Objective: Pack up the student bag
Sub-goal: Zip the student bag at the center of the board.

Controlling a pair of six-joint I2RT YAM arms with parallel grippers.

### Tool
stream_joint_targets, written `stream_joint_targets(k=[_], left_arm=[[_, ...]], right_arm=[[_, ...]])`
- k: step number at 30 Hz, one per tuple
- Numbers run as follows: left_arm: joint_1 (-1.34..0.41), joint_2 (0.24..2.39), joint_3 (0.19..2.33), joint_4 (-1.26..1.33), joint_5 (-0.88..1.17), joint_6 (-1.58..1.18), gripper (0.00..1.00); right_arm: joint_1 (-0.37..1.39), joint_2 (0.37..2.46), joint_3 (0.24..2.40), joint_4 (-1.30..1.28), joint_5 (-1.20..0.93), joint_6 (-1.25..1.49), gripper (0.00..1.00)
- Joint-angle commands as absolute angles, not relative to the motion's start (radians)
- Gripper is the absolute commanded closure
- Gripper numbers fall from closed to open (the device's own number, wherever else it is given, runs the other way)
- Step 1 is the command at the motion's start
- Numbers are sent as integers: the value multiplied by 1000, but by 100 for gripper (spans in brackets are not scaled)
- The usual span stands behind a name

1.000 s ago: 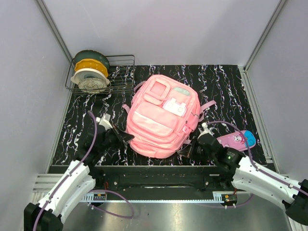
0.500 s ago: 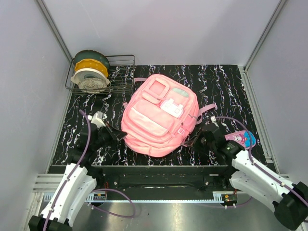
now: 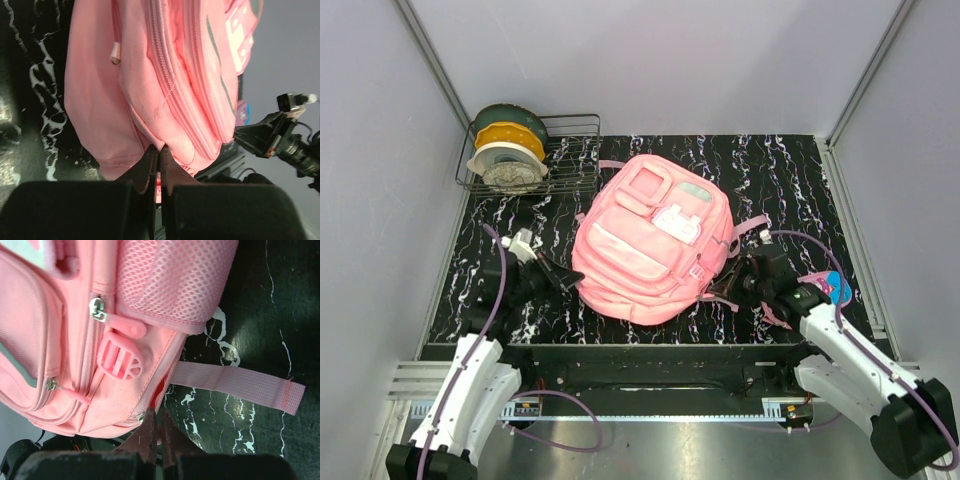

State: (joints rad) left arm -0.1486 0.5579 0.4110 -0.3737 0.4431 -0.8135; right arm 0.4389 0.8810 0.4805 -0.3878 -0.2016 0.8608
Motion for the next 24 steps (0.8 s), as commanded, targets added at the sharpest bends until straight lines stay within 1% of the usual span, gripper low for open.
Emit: stream_joint_targets(k=[1, 5, 8, 10, 12, 14, 16, 21, 24], left_arm=[[-62, 578, 480, -99, 486, -891, 100], [-29, 601, 554, -104, 531, -896, 100], [-6, 632, 650, -178, 569, -864, 100], [-2, 653, 684, -158, 630, -880, 100], [-2, 664, 696, -134, 666, -913, 100], [-2, 680, 710, -108, 681, -939, 100], [23, 686, 698, -42, 715, -972, 100], [48, 684, 689, 72, 805, -1095, 100], [54, 689, 713, 74, 822, -1095, 100]], right_arm=[[416, 792, 488, -531, -104, 793, 100], [416, 738, 440, -485, -69, 850, 100], [416, 641, 407, -410, -6, 844, 100], [416, 583, 405, -368, 69, 827, 100], [414, 562, 413, -318, 75, 802, 100], [414, 571, 419, -246, 80, 762, 100], [414, 623, 422, -169, 69, 721, 100], [413, 750, 428, -140, 132, 683, 100], [413, 762, 422, -120, 155, 677, 100]])
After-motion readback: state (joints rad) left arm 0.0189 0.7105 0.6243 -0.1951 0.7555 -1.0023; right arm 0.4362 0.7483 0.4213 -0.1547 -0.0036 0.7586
